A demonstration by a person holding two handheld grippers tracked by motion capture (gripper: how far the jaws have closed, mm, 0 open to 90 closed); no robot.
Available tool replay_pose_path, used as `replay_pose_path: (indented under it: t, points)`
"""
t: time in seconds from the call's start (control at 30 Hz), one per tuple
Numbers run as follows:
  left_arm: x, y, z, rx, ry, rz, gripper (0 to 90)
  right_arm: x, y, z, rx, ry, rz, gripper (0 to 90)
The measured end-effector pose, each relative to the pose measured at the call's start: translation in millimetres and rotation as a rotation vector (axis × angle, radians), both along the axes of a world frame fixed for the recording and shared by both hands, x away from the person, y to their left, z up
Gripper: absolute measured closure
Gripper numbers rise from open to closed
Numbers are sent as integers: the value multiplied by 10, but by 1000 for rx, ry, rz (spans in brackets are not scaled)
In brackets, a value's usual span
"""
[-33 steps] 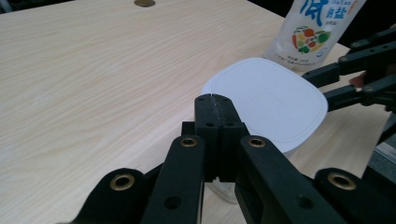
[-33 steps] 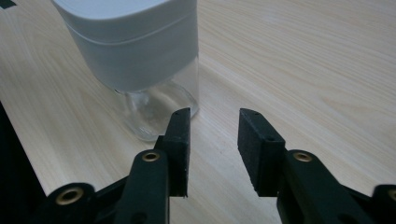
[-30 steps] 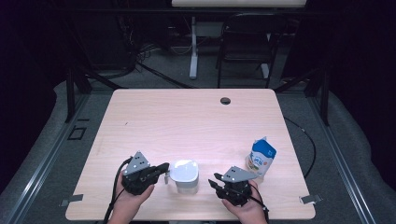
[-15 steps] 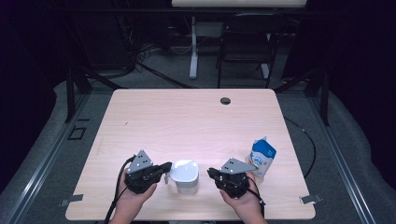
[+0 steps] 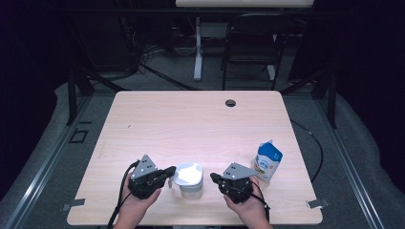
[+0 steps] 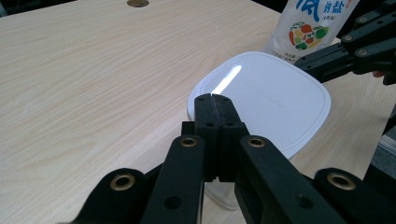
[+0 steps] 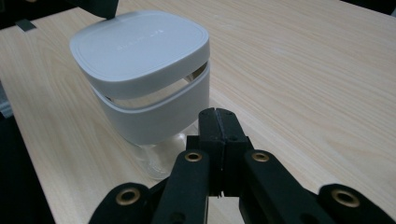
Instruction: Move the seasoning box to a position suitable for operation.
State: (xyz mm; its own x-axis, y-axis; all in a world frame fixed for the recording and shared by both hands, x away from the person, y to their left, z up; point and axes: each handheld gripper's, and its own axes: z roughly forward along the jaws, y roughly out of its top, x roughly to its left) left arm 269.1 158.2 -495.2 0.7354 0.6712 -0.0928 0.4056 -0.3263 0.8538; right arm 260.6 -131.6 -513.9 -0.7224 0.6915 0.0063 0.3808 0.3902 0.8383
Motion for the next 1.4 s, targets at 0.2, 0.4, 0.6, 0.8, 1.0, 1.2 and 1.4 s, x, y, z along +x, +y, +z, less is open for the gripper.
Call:
replay_pose_path:
  t: [0.2,0.4,0.6,0.8,1.0,1.2,1.4]
  points:
    - [0,-3,-3,-1,-2,4,900,-9,3,25,22,2,11,900]
    - [-6,-6,-3,1,-4,9,900,-27,70,-6,15,7,32,900]
    - [-5,-5,-6,-1,-6,7,900,-37,121,-18,16,10,45,900]
    - [-6,-5,-8,-2,-6,8,900,-54,154,5,14,-1,52,900]
    - [-8,1,-12,-5,-7,6,900,-59,182,-3,11,1,59,900]
    - [-12,1,-13,-6,-7,7,900,-66,195,3,15,-4,60,900]
    - [-17,0,-16,-10,-8,9,900,-67,196,4,16,-5,61,900]
